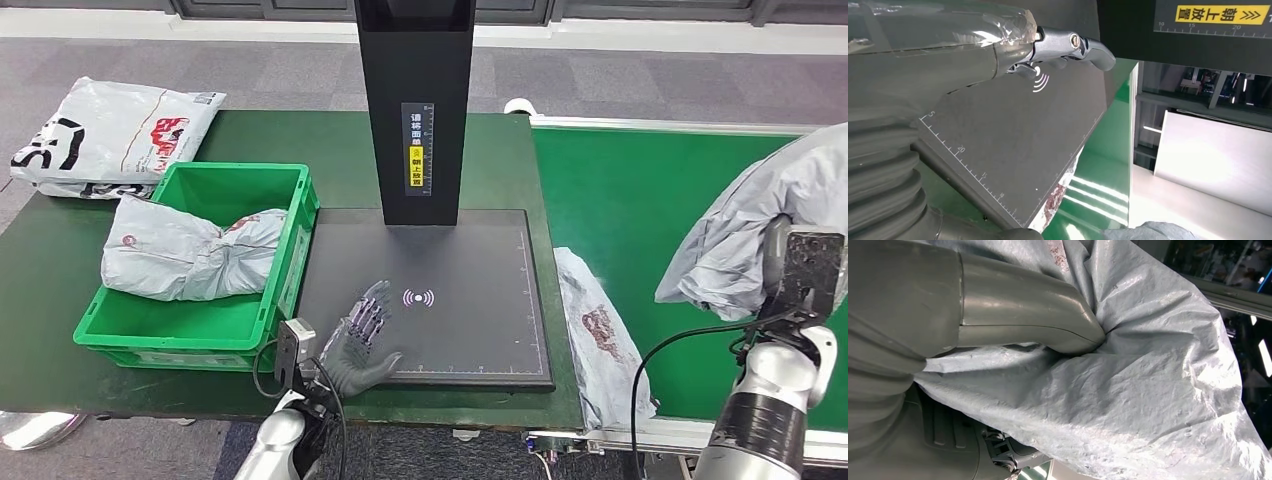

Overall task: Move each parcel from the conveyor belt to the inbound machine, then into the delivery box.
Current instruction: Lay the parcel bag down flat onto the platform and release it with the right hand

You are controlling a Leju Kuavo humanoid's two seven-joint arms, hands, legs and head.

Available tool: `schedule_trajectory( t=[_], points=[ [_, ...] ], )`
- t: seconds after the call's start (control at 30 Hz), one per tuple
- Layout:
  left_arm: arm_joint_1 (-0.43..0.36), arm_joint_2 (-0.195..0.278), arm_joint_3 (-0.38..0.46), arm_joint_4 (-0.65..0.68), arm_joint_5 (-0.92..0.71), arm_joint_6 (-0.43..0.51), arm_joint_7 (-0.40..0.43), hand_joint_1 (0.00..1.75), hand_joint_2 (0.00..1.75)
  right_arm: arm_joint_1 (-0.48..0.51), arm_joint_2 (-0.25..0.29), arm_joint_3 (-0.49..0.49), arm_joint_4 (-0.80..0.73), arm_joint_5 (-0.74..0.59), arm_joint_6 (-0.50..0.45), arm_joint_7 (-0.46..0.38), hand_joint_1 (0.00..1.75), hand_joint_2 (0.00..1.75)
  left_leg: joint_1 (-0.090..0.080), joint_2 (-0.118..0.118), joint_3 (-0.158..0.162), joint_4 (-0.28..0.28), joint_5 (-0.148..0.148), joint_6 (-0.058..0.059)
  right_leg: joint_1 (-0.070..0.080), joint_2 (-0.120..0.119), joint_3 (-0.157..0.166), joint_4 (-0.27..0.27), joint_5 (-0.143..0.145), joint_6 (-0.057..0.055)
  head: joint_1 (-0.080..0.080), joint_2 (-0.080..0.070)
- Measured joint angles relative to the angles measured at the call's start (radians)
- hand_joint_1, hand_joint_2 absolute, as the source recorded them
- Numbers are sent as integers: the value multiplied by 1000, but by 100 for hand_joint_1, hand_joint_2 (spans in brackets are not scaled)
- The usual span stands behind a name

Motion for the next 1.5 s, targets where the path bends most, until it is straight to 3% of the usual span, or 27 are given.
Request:
schedule_trajectory(
  t=[0.7,0.87,1.0,1.1,1.2,1.3,1.5],
  points=[
    [-1,0,0,10,0,3,-3,0,175,-10,11,2,1,33,0,8,175,175,0,0,-1,0,0,0,0,0,0,0,0,0,0,0],
    [-3,0,0,11,-4,6,-12,0,175,-52,47,66,31,105,-33,31,175,175,0,3,0,0,0,0,0,3,-1,0,0,-1,0,0],
    [-8,0,0,25,-8,10,-43,0,175,-85,90,183,93,138,-51,47,175,175,1,6,1,-1,1,-1,1,6,-1,1,1,-2,0,0],
    [-10,-3,-19,2,-66,10,-94,0,175,-114,169,328,206,150,-45,94,175,175,2,11,1,-2,1,-4,2,11,-3,3,3,-4,0,0],
    [-9,-4,-75,-78,-93,38,-77,0,175,-139,255,620,372,-98,-177,126,175,175,3,19,0,-2,2,-7,3,18,-9,3,5,-8,0,0],
    [-7,-4,-104,-132,-105,46,-67,0,175,-161,284,871,465,-297,-219,127,175,175,3,16,-3,-2,4,-10,5,16,-13,3,5,-9,0,0],
    [1,-3,-109,-194,-117,50,-69,0,175,-212,306,1070,559,-352,-206,121,175,175,7,7,-5,-2,5,-11,7,7,-11,3,3,-12,0,0]
  ],
)
